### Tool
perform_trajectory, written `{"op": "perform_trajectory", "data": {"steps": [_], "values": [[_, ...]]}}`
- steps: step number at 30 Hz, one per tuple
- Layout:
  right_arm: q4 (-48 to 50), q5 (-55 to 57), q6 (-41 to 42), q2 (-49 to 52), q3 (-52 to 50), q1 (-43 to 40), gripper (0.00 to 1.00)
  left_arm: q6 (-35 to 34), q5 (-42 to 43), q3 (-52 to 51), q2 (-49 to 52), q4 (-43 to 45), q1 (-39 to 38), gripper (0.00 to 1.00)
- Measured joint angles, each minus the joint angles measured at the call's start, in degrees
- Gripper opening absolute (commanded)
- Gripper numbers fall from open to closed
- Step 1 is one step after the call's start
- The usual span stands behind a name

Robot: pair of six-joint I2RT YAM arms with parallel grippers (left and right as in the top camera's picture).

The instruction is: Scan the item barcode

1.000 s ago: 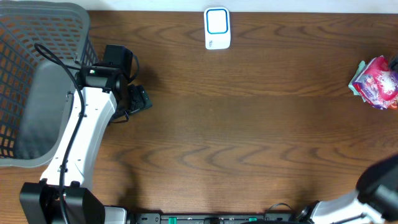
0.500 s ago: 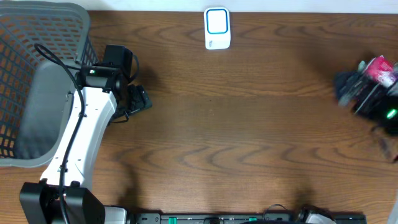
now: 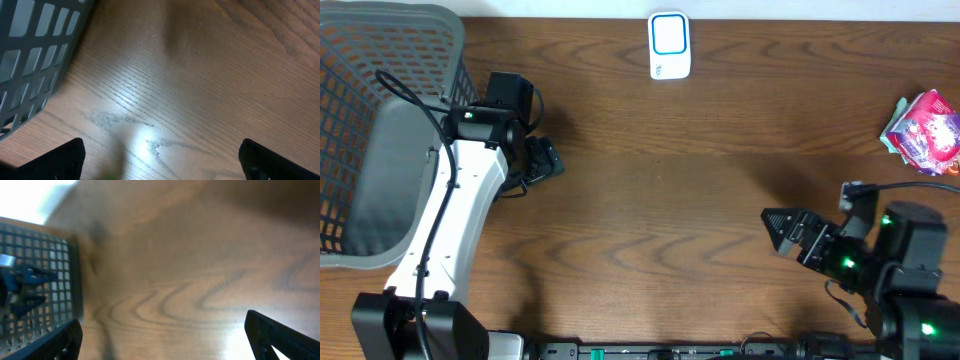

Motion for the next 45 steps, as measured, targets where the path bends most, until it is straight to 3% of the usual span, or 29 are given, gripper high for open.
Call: {"op": "perform_trajectory", "data": {"steps": [14,25,33,45], "values": [[-3.48,0.31,-5.62,-0.04,-1.49,0.52,0.99,0.00,0.00,0.02,0.00,0.00,0.00,0.98],[-0.04,1.73,-23.04,-0.04,-2.01,0.52,0.99,0.00,0.00,0.00,0.00,-0.02,0.00,0.98],[13.49,2.16,-26.01,-1.97,-10.03,0.63,0.99,0.00,0.00,0.00,0.00,-0.02,0.00,0.98],[37.09,1.97,-28.68,-24.55,-30.95,1.95,0.99,0.00,0.00,-0.04,0.00,-0.02,0.00,0.98]]}}
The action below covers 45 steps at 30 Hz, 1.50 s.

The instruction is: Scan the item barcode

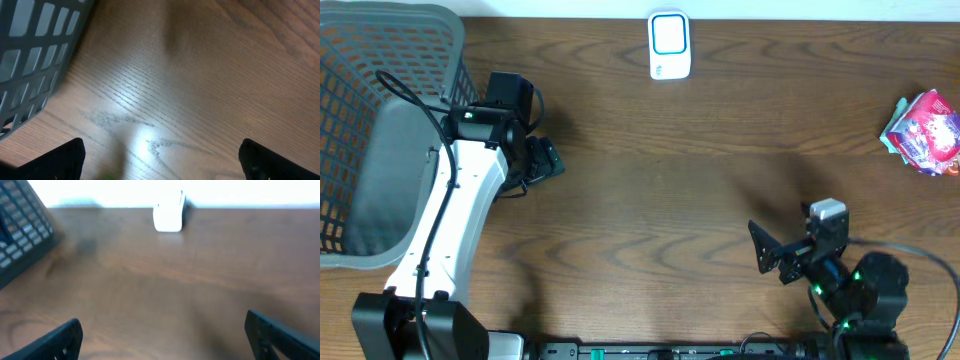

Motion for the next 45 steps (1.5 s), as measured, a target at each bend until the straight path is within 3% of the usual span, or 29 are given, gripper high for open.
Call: {"op": "perform_trajectory", "data": {"steps": [11,20,35,45], "values": [[16.22,3.50,-1.07,-10.54,-11.45,0.46,0.99,0.00,-0.02,0.00,0.00,0.02,0.00,0.98],[21.31,9.07,-1.25,-14.93,-15.93,0.46,0.99,0.00,-0.02,0.00,0.00,0.00,0.00,0.98],[19.17,20.35,1.99,-15.21,-19.12,0.46,0.99,0.00,-0.02,0.00,0.00,0.02,0.00,0.98],[18.95,22.62,-0.20,-15.19,-19.12,0.46,0.99,0.00,0.00,0.00,0.00,0.02,0.00,0.98]]}}
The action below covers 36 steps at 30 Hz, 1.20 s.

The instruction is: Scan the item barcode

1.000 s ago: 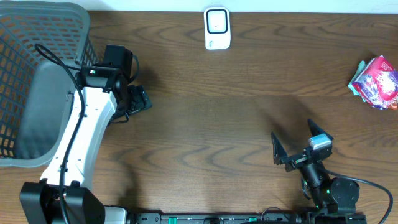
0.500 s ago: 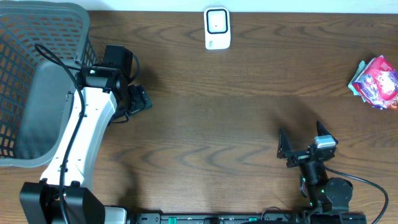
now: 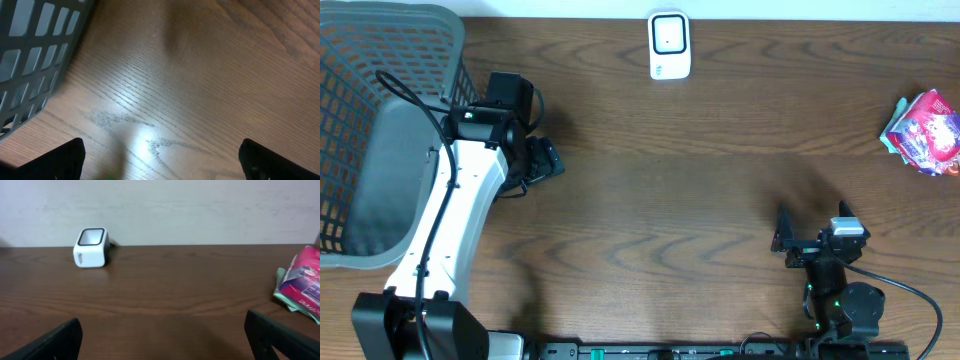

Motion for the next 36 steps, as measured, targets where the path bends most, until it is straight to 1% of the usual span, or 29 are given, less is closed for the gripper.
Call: {"op": "perform_trajectory", "data": {"steps": [14,36], "values": [[-0.04,0.66,-3.08,0.00,0.00,0.00,0.99,0.00,-0.02,0.00,0.00,0.00,0.00,0.98],[-0.02,0.74,-3.15,0.00,0.00,0.00,0.99,0.00,-0.02,0.00,0.00,0.00,0.00,0.98]]}}
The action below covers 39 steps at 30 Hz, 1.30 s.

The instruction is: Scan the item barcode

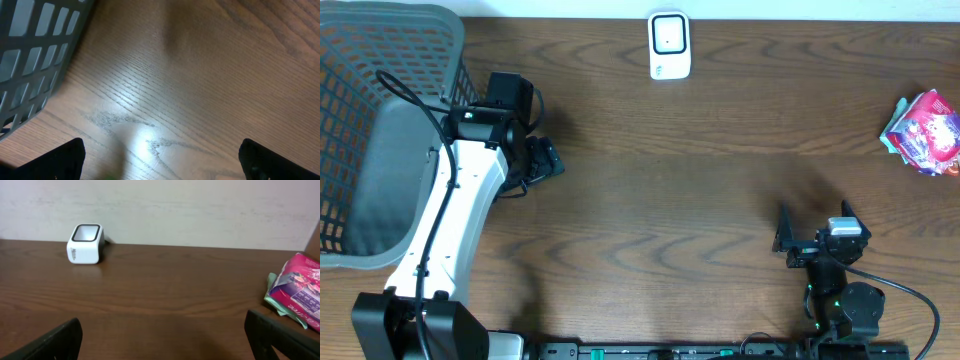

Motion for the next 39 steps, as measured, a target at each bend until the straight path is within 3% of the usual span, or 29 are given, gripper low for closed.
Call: {"op": "perform_trajectory", "data": {"steps": [23,34,39], "values": [[-0.02,0.02,0.00,-0.02,0.00,0.00,0.99,0.00,-0.20,-3.72,-2.08,1.68,-0.02,0.98],[0.02,0.11,-0.02,-0.04,0.00,0.00,0.99,0.28,-0.20,-36.33,-30.03,25.49,-0.07,0.98],[0.00,0.28,-0.02,-0.07,-0.02,0.00,0.99,1.38,-0.22,-50.47,-49.59,34.80,-0.07,0.98]]}}
